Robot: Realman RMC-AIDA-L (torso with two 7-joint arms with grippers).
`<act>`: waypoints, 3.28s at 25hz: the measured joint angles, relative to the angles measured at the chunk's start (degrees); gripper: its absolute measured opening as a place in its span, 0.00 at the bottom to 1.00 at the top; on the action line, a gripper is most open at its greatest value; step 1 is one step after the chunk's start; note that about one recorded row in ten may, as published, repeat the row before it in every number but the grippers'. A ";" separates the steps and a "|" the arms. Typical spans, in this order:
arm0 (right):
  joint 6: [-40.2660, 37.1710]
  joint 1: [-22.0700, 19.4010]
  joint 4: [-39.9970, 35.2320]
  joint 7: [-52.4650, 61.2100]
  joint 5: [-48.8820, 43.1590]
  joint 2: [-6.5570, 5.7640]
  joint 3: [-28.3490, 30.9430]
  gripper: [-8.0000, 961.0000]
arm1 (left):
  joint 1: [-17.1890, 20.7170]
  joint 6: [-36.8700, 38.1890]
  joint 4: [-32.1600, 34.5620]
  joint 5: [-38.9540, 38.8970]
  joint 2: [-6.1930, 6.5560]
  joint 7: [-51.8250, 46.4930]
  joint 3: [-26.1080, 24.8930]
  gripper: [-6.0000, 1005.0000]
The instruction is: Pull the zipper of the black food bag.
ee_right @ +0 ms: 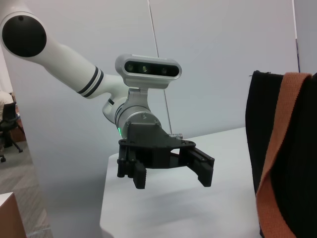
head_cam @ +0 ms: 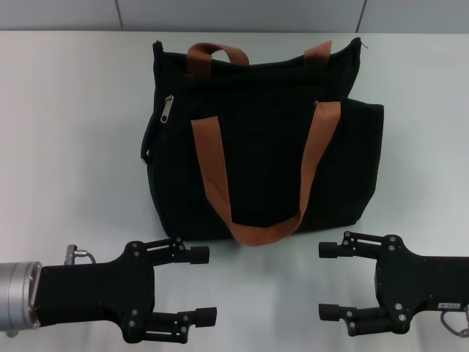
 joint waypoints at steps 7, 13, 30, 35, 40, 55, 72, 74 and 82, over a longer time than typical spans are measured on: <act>0.02 0.00 0.00 0.00 0.00 0.00 0.00 0.85 | 0.00 0.00 -0.16 0.00 -0.01 0.00 0.00 0.83; 0.02 0.10 0.00 0.00 0.00 0.00 0.06 0.85 | 0.00 0.20 -0.19 0.00 -0.01 0.00 -0.09 0.82; 0.80 0.02 0.00 -0.34 0.00 0.00 0.63 0.85 | -1.38 11.51 -0.36 -0.78 -3.86 6.05 -21.32 0.82; 0.68 -0.24 0.00 -0.35 0.03 0.00 0.64 0.85 | -1.63 11.22 -3.23 -4.74 -3.80 6.42 -29.99 0.82; 0.55 -0.44 0.00 -0.35 0.14 -0.01 0.73 0.85 | -1.50 3.85 -3.00 -5.27 -1.70 5.99 -31.95 0.82; 0.37 -0.17 -0.02 0.14 0.26 -0.18 1.50 0.85 | -2.11 -9.43 -2.09 6.05 1.03 5.91 -31.20 0.82; 0.27 0.00 0.01 0.34 1.14 -0.18 1.62 0.85 | -8.84 -15.94 -1.60 7.44 -1.30 8.22 -31.53 0.82; 0.27 0.02 0.01 0.35 1.32 -0.18 1.66 0.85 | -9.01 -16.06 -0.81 7.44 -1.59 8.31 -31.44 0.82; 0.27 0.07 0.00 0.36 1.76 -0.18 1.67 0.85 | -8.16 -14.59 0.07 7.03 -1.78 10.12 -32.43 0.66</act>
